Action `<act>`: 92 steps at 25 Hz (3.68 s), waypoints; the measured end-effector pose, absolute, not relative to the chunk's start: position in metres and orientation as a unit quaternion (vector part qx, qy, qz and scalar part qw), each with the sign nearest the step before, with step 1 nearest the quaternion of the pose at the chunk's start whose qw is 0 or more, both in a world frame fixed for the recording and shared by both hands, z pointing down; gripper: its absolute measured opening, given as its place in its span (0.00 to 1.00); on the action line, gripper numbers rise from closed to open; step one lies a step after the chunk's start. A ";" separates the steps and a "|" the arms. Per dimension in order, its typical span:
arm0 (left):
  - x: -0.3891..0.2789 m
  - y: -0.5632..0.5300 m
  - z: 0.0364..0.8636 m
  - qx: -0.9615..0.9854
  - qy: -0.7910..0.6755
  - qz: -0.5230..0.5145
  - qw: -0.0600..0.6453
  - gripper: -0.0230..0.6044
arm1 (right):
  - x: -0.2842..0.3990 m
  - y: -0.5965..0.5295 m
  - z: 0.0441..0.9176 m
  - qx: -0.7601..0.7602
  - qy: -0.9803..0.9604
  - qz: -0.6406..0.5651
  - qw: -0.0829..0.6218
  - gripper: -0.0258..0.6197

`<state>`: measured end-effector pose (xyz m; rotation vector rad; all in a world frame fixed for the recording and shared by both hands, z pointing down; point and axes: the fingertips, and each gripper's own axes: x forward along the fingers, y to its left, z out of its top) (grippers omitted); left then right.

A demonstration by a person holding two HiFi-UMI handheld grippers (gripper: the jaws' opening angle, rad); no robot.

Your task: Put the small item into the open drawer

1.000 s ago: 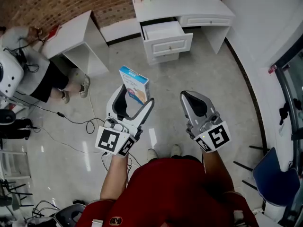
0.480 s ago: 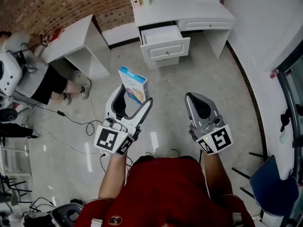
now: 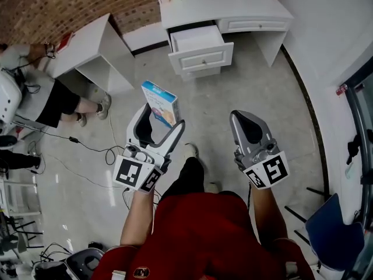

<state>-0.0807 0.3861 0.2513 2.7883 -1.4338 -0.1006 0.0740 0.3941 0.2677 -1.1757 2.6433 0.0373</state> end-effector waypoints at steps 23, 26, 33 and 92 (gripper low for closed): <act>-0.146 0.012 0.298 0.906 -0.419 -0.039 0.041 0.67 | 0.010 0.037 0.277 -0.436 0.898 0.028 0.058 0.06; -0.146 -0.021 0.310 0.908 -0.415 -0.031 0.051 0.67 | 0.011 0.005 0.285 -0.441 0.896 0.027 0.045 0.06; -0.125 -0.084 0.340 0.903 -0.423 0.001 0.072 0.67 | 0.035 -0.072 0.296 -0.434 0.900 0.035 0.030 0.06; -0.099 -0.351 0.744 0.755 -0.385 0.469 0.249 0.68 | 0.102 -0.319 0.438 -0.398 0.911 -0.092 -0.053 0.06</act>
